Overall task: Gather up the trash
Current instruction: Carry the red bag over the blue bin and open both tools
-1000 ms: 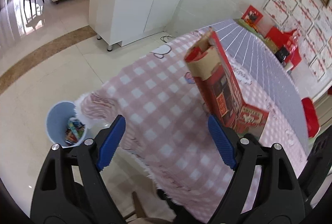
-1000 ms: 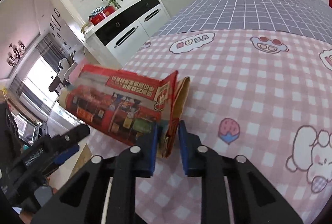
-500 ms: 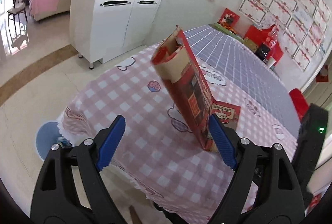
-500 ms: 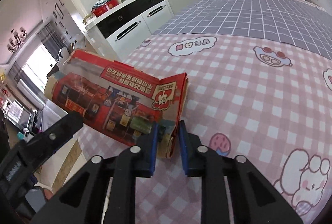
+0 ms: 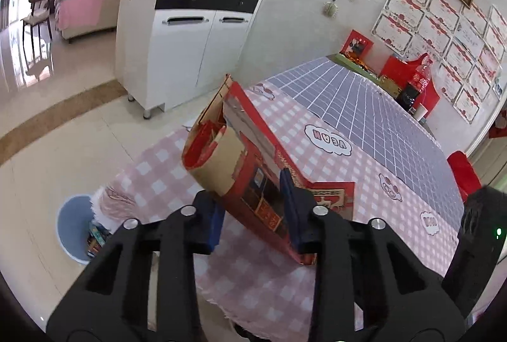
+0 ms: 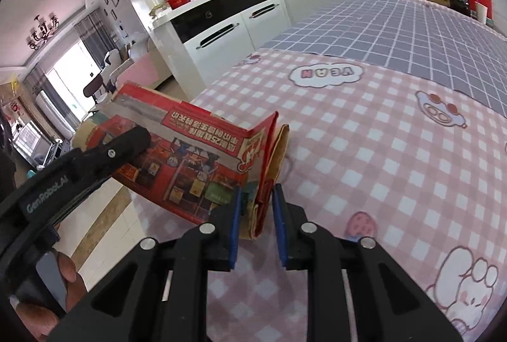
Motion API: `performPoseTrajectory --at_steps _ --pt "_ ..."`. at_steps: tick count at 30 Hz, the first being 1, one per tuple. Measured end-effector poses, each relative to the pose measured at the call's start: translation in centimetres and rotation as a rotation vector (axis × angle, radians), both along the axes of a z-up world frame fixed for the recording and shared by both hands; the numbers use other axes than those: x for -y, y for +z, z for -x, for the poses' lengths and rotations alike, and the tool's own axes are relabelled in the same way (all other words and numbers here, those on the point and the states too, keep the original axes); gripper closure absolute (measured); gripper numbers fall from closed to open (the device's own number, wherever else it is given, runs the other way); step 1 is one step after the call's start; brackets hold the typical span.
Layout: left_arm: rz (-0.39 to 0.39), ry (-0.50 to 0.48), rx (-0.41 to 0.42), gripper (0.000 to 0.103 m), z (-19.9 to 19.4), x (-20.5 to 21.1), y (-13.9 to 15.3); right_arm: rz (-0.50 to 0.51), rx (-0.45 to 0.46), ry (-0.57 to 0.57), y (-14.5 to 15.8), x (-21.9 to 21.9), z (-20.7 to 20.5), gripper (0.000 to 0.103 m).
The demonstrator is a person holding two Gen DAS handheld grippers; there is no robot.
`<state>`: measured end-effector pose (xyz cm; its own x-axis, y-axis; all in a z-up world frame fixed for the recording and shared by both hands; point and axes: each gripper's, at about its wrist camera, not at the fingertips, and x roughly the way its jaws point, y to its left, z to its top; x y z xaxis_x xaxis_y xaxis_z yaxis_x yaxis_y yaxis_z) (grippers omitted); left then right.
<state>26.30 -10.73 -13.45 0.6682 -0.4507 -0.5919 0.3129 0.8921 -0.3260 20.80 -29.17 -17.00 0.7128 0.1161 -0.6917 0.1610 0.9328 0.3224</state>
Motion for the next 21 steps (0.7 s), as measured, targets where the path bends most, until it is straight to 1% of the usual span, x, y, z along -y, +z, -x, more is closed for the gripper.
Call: performPoseTrajectory --at_steps 3,6,9,12,14,16,21 --pt "0.028 0.01 0.011 0.077 0.4 -1.7 0.5 0.01 0.003 0.03 0.4 -1.6 -0.6 0.085" --pt "0.066 0.045 0.014 0.078 0.7 -4.6 1.0 0.022 0.011 0.069 1.0 -3.6 -1.2 0.085" --pt "0.101 0.086 0.013 0.078 0.8 -7.9 1.2 0.041 0.023 0.123 1.6 -6.6 -2.0 0.087" --pt "0.126 0.146 0.019 0.078 0.9 -11.8 1.2 0.06 0.031 0.2 2.1 -10.6 -3.2 0.087" --pt "0.157 0.192 0.018 0.078 1.0 -15.0 1.1 0.073 0.033 0.245 2.3 -13.1 -4.1 0.087" --pt "0.168 0.235 0.017 0.078 0.9 -17.5 0.9 0.083 0.033 0.298 2.3 -15.9 -5.1 0.087" --pt "0.186 0.353 0.001 0.078 0.4 -24.2 -0.6 0.105 0.013 0.432 1.1 -23.1 -7.7 0.087"
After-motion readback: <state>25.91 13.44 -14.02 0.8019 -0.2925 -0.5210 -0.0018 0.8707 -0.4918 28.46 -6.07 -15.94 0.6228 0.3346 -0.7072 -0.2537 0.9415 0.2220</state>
